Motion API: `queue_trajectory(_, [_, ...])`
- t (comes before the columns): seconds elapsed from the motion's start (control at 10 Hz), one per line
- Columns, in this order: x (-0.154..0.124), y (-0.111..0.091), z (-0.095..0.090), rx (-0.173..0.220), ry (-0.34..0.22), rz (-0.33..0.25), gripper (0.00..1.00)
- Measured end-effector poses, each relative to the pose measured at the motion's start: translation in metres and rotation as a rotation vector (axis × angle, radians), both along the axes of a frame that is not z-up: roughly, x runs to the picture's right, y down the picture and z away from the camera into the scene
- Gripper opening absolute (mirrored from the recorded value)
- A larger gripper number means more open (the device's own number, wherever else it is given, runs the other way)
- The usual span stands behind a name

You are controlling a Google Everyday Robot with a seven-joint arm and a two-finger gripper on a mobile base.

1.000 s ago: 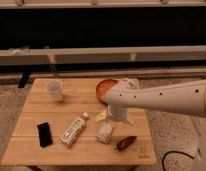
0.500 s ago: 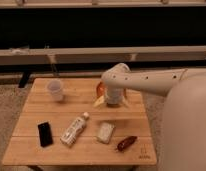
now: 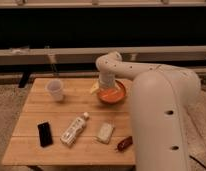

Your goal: Drag the ceramic bowl in a circle

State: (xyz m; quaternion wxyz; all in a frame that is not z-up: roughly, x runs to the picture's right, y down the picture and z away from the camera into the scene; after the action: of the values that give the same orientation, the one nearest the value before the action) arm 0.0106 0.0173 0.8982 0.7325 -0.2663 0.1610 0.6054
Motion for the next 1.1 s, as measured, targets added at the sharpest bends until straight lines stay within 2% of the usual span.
queue_trajectory(0.2, [-0.008,0.005,0.011,0.001,-0.041,-0.043,1.0])
queue_trajectory(0.5, [-0.029,0.03,0.027,-0.018,-0.085,-0.108,1.0])
queue_trajectory(0.7, [-0.036,0.052,0.039,-0.048,-0.092,-0.142,1.0])
queue_trajectory(0.9, [-0.037,0.063,0.047,-0.064,-0.089,-0.159,0.99])
queue_trajectory(1.1, [-0.036,0.065,0.049,-0.062,-0.086,-0.159,0.84])
